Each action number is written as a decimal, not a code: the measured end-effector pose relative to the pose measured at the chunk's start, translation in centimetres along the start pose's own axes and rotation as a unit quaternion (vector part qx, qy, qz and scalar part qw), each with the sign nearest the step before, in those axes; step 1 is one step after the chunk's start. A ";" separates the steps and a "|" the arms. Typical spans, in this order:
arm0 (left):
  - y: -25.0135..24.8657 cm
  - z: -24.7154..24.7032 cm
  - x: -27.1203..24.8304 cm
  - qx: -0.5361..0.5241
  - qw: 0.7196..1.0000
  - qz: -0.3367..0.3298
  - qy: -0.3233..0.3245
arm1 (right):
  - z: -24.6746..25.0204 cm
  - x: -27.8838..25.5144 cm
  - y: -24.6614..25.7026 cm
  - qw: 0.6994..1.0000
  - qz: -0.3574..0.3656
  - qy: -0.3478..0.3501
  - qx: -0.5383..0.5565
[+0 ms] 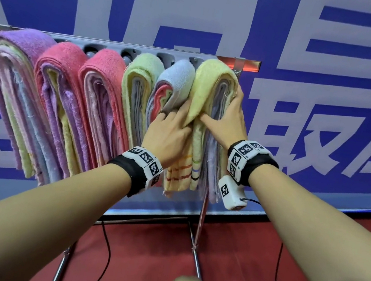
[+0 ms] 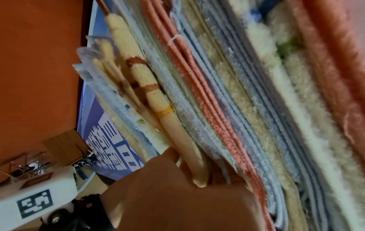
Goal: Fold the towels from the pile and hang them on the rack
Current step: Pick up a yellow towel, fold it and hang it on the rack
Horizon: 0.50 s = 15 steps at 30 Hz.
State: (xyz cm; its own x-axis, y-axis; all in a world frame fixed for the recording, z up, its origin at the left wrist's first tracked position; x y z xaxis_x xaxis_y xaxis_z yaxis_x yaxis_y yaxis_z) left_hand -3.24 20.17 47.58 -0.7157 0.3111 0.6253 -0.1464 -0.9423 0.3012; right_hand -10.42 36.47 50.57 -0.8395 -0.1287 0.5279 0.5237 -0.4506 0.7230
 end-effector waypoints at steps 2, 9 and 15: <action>-0.1 -0.6 -0.3 0.030 1.000 -0.003 -0.001 | 0.1 0.4 0.1 1.000 -0.007 -0.017 -0.004; -0.2 -1.4 0.0 0.082 0.996 -0.001 0.037 | 1.3 0.6 -1.1 1.000 0.009 0.001 0.005; -0.6 -1.3 0.5 0.138 0.986 0.033 0.085 | 1.5 0.5 -0.9 0.999 0.010 -0.033 -0.023</action>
State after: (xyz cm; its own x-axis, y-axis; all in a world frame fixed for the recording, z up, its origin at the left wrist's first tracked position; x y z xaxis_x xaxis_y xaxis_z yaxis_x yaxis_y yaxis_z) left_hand -4.41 20.72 46.81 -0.8252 0.2031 0.5271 0.0791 -0.8824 0.4638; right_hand -11.12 38.13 50.84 -0.8167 -0.0812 0.5714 0.5320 -0.4896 0.6908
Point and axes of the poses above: each hand's wrist, its own x-axis towards the middle knuckle, its own z-axis out of the back of the hand, y = z × x, the point moved 1 cm from there along x, towards the middle knuckle, and after that the axes turned 1 degree about y, right-handed, at the moved point
